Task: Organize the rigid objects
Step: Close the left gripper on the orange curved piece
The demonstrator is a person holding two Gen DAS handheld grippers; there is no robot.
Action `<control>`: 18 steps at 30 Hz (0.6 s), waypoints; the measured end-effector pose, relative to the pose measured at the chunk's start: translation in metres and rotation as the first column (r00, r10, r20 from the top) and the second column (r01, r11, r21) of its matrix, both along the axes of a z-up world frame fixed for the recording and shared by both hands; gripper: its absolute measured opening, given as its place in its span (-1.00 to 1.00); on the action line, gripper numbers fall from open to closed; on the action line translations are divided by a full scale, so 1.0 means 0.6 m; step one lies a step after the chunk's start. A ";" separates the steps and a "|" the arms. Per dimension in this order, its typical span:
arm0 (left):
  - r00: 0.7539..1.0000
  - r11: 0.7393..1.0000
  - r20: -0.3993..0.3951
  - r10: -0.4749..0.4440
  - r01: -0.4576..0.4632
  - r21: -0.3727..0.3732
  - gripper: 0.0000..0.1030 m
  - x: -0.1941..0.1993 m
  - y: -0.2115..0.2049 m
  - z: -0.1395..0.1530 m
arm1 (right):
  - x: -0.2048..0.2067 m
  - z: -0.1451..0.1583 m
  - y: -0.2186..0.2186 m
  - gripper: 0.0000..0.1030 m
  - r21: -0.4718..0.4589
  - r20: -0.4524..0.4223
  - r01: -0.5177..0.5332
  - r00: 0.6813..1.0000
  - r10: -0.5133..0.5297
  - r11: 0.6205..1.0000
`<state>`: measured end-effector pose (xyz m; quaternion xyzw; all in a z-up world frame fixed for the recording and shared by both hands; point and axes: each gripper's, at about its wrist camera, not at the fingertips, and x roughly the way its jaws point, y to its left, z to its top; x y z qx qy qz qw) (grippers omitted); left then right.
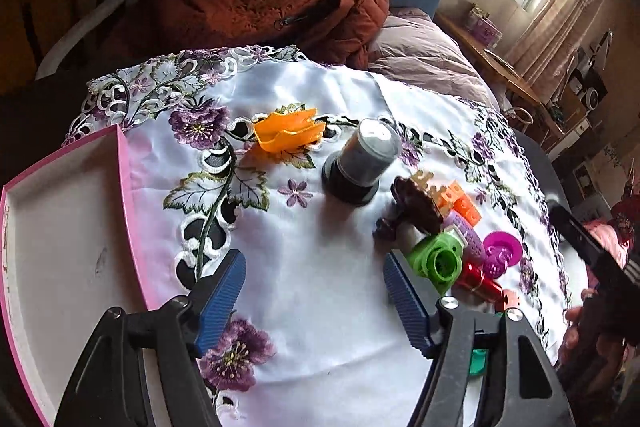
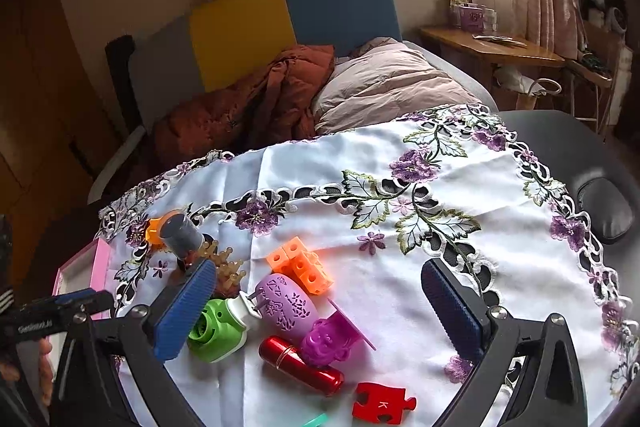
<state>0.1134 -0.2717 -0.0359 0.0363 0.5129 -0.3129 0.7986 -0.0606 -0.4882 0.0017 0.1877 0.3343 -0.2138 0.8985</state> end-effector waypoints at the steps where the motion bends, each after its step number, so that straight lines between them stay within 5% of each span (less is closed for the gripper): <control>1: 1.000 1.000 -0.001 0.007 -0.007 0.002 0.39 0.014 -0.006 -0.001 | 0.001 0.000 0.000 1.00 -0.002 -0.001 -0.002 1.000 0.002 1.000; 6: 0.994 0.997 0.110 0.012 -0.021 0.078 0.31 0.082 -0.036 0.003 | 0.007 -0.004 0.001 1.00 0.002 -0.013 -0.012 1.000 0.012 1.000; 10: 0.959 0.969 0.228 -0.170 0.122 0.213 0.30 0.102 -0.081 -0.002 | 0.010 -0.008 -0.002 1.00 0.012 -0.027 -0.009 1.000 0.009 1.000; 12: 0.937 0.942 0.236 -0.257 0.188 0.279 0.28 0.110 -0.100 -0.016 | 0.009 -0.009 -0.004 1.00 0.022 -0.027 -0.006 1.000 0.007 1.000; 18: 0.909 0.910 0.236 -0.342 0.259 0.323 0.28 0.130 -0.130 -0.042 | 0.009 -0.011 -0.011 1.00 0.034 -0.030 0.008 1.000 -0.007 0.999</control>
